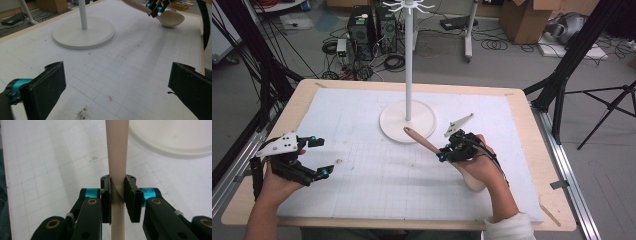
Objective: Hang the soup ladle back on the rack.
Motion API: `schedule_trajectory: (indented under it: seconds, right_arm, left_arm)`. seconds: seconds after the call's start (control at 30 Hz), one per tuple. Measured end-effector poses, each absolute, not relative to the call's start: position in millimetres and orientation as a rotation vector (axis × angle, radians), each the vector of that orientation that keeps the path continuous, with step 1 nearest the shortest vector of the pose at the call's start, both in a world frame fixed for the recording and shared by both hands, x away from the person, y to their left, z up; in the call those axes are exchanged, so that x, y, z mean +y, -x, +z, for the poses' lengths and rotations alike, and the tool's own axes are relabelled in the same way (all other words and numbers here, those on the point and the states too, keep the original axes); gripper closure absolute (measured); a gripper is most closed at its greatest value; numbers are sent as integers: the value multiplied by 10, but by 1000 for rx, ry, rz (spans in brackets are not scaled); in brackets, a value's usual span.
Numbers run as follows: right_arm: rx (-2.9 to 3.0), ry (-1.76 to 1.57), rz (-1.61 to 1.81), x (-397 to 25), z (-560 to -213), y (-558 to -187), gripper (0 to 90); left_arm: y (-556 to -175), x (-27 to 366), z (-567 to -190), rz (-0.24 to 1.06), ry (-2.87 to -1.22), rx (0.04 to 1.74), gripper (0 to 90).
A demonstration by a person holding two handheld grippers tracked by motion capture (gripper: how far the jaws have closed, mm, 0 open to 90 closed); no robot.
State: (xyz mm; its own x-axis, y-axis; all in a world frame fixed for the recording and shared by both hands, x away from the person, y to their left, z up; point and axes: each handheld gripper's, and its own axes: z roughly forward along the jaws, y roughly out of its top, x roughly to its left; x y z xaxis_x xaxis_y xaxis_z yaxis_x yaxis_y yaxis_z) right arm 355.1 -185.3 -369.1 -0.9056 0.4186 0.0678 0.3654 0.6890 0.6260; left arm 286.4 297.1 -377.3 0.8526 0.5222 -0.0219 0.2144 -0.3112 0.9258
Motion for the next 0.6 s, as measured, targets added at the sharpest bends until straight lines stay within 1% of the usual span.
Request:
schedule_trajectory:
  seconds: [0.3,0.6]
  right_arm:
    - [2741,-665,1139,-1977,-3541,-3503,774]
    - [2718,-635,1167,-1987,-3375,-3485,775]
  left_arm:
    - [-2867,2965,-3778,338,-1898,548,17]
    - [-2866,2965,-3779,336,-1895,551,17]
